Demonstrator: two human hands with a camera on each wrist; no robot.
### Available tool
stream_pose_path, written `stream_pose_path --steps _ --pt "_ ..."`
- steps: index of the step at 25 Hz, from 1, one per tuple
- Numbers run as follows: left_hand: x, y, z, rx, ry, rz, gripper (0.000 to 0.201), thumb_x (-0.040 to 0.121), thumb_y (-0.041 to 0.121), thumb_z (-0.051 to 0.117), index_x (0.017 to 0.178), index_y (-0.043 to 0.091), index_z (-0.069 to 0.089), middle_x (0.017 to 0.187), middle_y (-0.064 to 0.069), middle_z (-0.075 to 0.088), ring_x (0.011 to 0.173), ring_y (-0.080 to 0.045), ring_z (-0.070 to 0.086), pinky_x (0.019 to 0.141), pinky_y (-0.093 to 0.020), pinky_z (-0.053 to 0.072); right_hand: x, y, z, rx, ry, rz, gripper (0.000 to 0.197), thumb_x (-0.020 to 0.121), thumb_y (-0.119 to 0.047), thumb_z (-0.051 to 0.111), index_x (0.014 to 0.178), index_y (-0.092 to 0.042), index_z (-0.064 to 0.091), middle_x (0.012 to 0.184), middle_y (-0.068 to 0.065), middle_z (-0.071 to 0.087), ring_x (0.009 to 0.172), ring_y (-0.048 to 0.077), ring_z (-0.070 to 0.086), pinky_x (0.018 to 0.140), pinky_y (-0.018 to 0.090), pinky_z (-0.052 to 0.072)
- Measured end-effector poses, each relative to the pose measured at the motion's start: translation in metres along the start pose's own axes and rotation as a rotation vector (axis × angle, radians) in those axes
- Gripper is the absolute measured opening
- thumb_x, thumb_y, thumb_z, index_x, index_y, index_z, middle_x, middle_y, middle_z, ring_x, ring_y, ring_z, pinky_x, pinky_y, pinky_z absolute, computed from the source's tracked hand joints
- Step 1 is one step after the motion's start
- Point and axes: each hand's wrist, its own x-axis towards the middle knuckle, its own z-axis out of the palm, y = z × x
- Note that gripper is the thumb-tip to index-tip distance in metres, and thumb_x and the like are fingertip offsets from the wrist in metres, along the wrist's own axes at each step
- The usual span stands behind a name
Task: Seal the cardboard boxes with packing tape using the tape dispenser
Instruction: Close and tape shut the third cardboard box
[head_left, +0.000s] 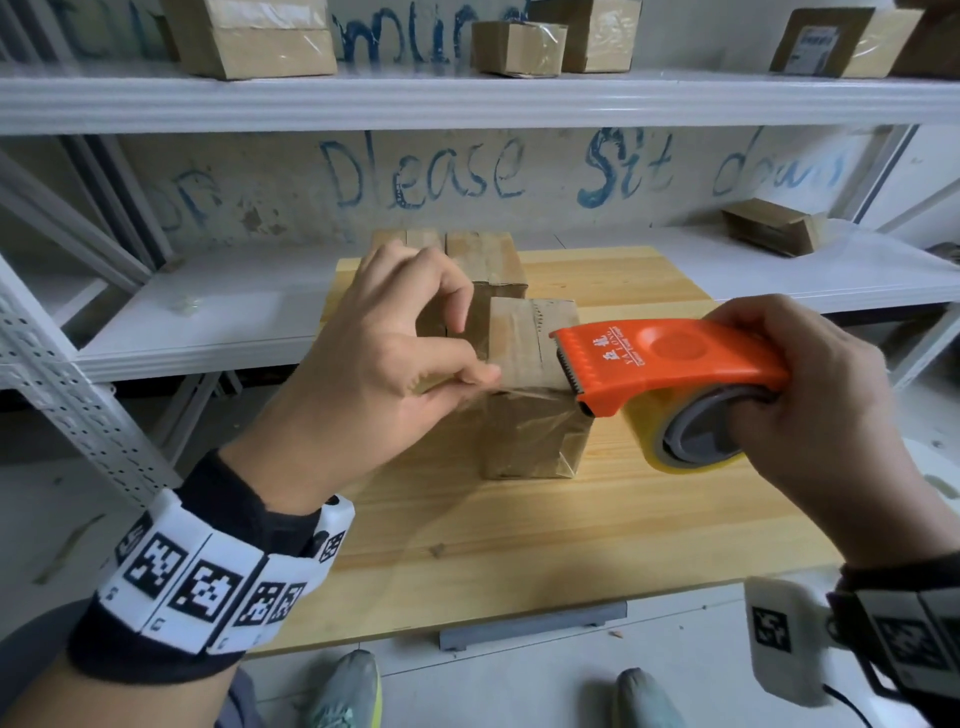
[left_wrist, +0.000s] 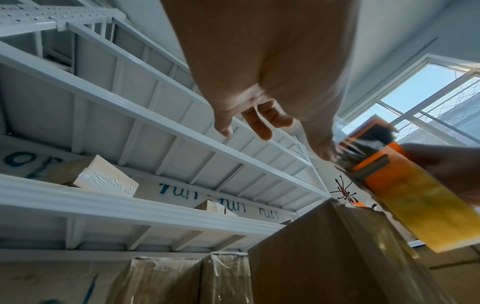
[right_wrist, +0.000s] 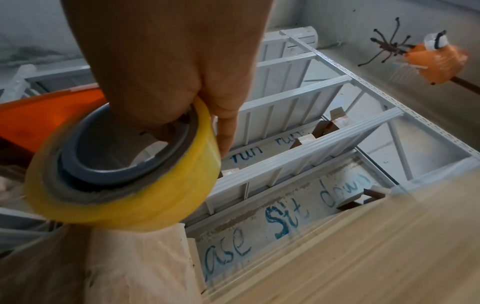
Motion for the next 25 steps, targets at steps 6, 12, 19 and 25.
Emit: stream_pose_path --steps 6,12,19,25 --pt "-0.003 0.000 0.007 -0.061 -0.057 -0.008 0.022 0.094 0.014 0.072 0.075 0.005 0.071 0.092 0.001 0.057 0.097 -0.018 0.051 0.066 -0.040 0.048 -0.004 0.010 0.004 -0.049 -0.005 -0.006 0.066 0.039 0.024 0.066 0.100 0.001 0.064 0.088 -0.001 0.056 0.077 0.001 0.040 0.075 -0.003 0.031" --pt "-0.008 -0.005 0.001 -0.102 -0.086 -0.026 0.020 0.095 0.015 0.072 0.077 0.005 0.073 0.095 0.001 0.058 0.097 -0.016 0.052 0.066 -0.039 0.050 -0.007 0.021 0.000 -0.043 -0.012 0.035 0.064 0.042 0.023 0.065 0.100 -0.004 0.063 0.085 -0.001 0.058 0.074 0.007 0.043 0.066 0.008 0.033" --pt "-0.010 -0.013 -0.003 -0.074 -0.130 -0.082 0.016 0.089 0.015 0.074 0.076 0.006 0.075 0.092 0.002 0.055 0.093 -0.019 0.052 0.073 -0.037 0.049 -0.006 0.032 -0.003 -0.065 -0.001 0.063 0.065 0.041 0.023 0.068 0.100 -0.004 0.064 0.086 -0.001 0.056 0.075 0.005 0.041 0.072 -0.001 0.032" --pt "-0.013 -0.010 -0.004 -0.102 -0.192 -0.096 0.011 0.090 0.018 0.071 0.089 0.011 0.080 0.101 0.003 0.060 0.096 -0.018 0.056 0.068 -0.035 0.052 -0.008 0.040 0.000 -0.067 -0.001 0.088 0.063 0.043 0.022 0.067 0.100 -0.006 0.064 0.088 0.001 0.060 0.077 0.020 0.053 0.068 0.009 0.036"
